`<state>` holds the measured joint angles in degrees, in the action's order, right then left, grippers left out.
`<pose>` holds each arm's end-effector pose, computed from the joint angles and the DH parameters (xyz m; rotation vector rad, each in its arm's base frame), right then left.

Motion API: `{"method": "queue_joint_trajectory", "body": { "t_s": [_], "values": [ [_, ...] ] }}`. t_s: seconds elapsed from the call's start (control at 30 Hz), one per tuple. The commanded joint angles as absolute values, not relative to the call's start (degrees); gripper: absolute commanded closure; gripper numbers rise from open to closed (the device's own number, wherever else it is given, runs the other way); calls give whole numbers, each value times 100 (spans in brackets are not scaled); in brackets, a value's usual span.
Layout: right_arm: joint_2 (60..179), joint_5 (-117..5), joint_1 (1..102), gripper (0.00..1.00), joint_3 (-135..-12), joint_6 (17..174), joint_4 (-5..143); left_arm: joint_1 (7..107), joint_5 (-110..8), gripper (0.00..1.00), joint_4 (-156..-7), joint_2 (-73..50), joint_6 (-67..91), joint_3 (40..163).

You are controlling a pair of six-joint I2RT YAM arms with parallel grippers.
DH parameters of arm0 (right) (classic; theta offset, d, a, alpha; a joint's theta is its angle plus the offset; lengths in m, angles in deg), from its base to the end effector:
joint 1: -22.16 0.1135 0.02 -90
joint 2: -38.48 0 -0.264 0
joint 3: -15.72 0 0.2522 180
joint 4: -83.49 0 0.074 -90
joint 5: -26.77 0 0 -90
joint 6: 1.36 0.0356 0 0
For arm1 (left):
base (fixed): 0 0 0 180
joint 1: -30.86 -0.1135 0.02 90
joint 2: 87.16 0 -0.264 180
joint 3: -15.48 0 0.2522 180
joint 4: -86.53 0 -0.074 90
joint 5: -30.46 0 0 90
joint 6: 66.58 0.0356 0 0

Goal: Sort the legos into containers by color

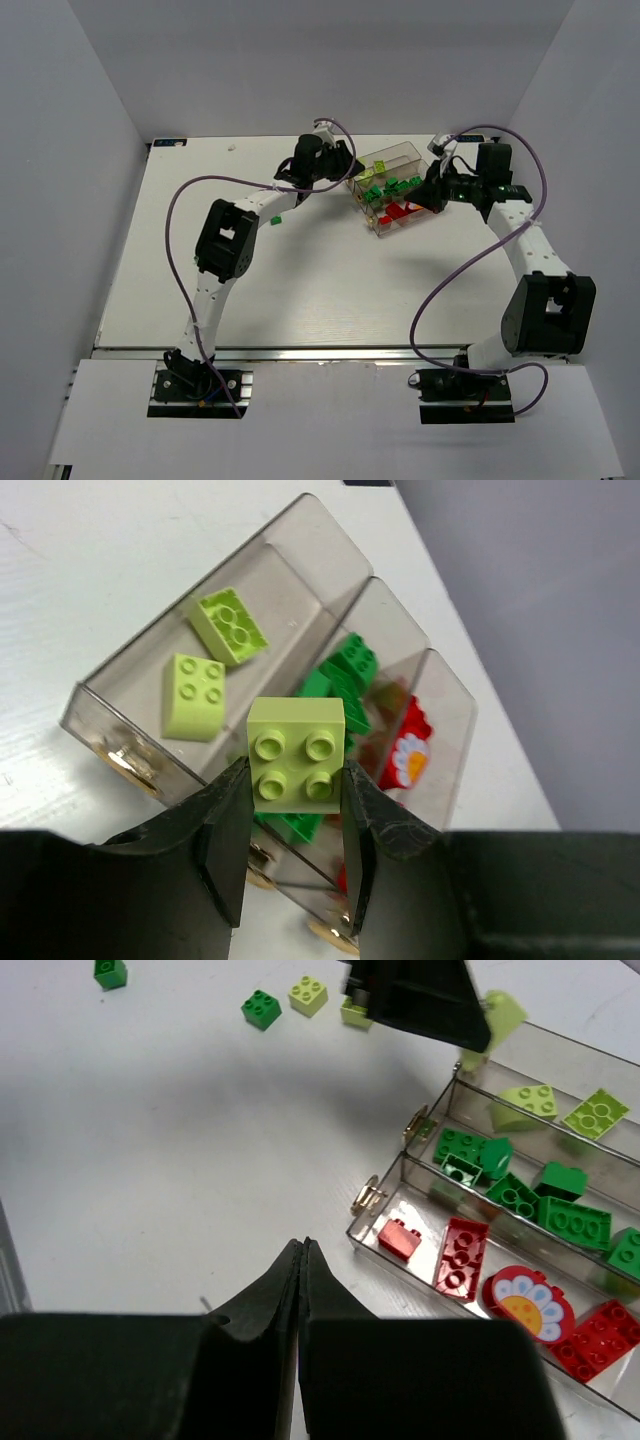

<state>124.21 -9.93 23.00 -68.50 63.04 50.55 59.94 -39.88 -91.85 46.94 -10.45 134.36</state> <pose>0.3306 0.0334 0.3162 -0.9328 1.7524 0.7241 0.4748 -0.2778 0.2057 0.1712 1.9838 -1.0571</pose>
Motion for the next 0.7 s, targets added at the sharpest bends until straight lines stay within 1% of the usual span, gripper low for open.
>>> {"method": "queue_joint_trajectory", "body": {
  "t_s": [0.0, 0.13, 0.17, 0.27, 0.33, 0.4, 0.47, 0.5, 0.53, 0.57, 0.63, 0.67],
  "values": [
    [12066, -663, 2277, 100, -6669, 6525, 5408, 6091, -4493, 97, -9228, 4870, -569, 14206],
    [11934, -505, 2277, 100, -6528, 6702, 5488, 6179, -5056, 94, -9254, 5240, -313, 14674],
    [11943, -478, 2121, 100, -6520, 6719, 5470, 6197, -5171, 94, -9237, 5302, -287, 14762],
    [11952, -408, 2075, 100, -6458, 6737, 5417, 6241, -5356, 92, -9176, 5513, -120, 15052],
    [11960, -382, 2040, 100, -6414, 6737, 5400, 6284, -5522, 89, -9036, 5636, 47, 15253],
    [11960, -364, 2005, 100, -6397, 6737, 5391, 6285, -5637, 89, -8956, 5689, 83, 15307],
    [11960, -355, 1996, 100, -6396, 6737, 5391, 6285, -5708, 86, -8868, 5768, 109, 15351],
    [11969, -346, 1987, 100, -6405, 6737, 5391, 6285, -5708, 85, -8850, 5786, 126, 15369],
    [11960, -346, 1978, 99, -6405, 6728, 5391, 6285, -5717, 79, -8824, 5803, 127, 15386],
    [11960, -346, 1978, 99, -6414, 6720, 5391, 6285, -5717, 76, -8789, 5830, 127, 15404],
    [11986, -355, 1970, 95, -6449, 6720, 5391, 6285, -5734, 72, -8762, 5838, 127, 15404],
    [11987, -364, 1970, 94, -6458, 6720, 5391, 6285, -5734, 67, -8728, 5847, 118, 15404]
  ]
}}
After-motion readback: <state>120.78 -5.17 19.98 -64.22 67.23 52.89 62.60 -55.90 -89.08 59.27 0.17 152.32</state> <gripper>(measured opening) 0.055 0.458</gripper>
